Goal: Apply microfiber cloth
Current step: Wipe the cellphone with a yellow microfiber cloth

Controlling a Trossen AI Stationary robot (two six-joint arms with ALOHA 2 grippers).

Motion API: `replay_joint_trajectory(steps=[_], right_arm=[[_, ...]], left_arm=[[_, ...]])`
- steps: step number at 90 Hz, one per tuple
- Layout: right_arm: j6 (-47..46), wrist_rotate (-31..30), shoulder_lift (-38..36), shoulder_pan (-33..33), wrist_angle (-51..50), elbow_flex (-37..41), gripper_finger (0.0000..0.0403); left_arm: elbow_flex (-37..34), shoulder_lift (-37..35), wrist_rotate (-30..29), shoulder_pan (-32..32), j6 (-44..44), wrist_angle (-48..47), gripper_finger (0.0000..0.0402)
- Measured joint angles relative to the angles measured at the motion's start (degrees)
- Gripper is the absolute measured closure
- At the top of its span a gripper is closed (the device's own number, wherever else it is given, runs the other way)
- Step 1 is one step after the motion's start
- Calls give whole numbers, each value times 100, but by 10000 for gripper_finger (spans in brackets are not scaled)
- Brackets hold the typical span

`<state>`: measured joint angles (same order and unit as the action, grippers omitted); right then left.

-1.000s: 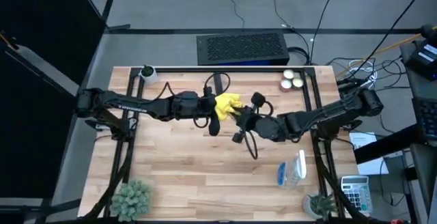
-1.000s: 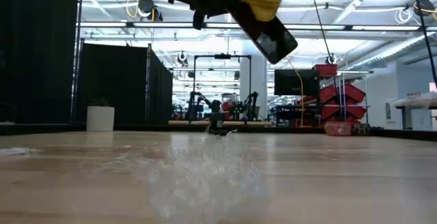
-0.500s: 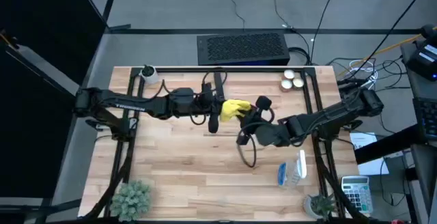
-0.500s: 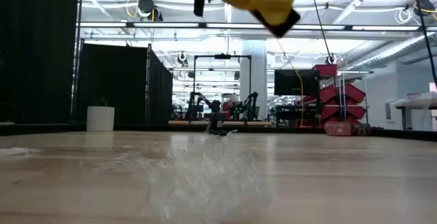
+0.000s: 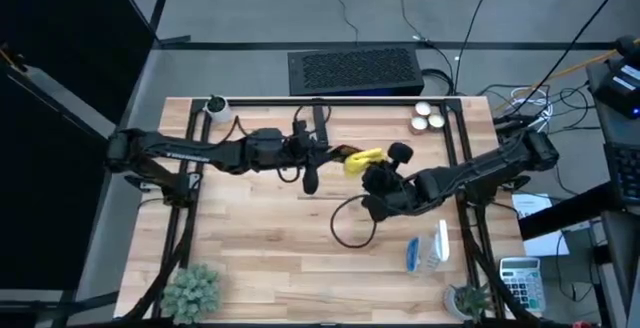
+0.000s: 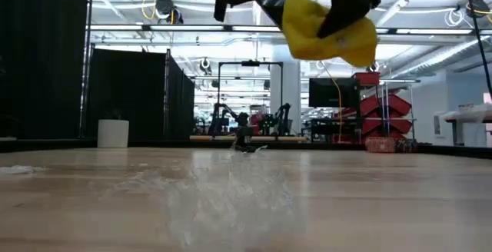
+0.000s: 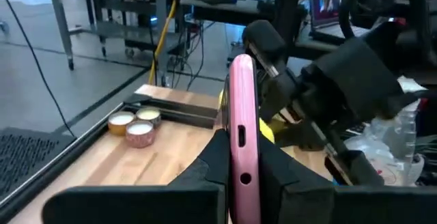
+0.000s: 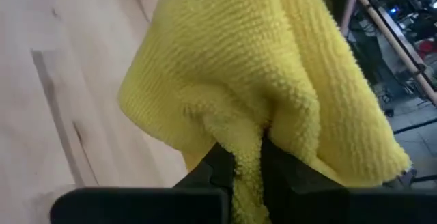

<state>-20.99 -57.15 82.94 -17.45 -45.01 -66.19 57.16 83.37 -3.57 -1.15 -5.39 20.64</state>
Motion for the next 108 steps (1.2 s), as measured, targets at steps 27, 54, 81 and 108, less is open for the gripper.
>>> replay_joint_trajectory(steps=[27, 54, 81, 108], right_arm=[[3068, -128, -79, 48, 3080, -632, 387], [1814, 189, -52, 273, 1578, -368, 387], [-352, 345, -59, 9, -91, 220, 387], [-259, 2083, -167, -573, -5, -247, 387]], left_arm=[[15, -9, 104, 18, -114, -86, 391], [-22, -69, 307, 83, -19, -205, 391], [-15, -171, 293, 70, -21, -53, 391], [2, -235, 193, 61, -56, -189, 391]])
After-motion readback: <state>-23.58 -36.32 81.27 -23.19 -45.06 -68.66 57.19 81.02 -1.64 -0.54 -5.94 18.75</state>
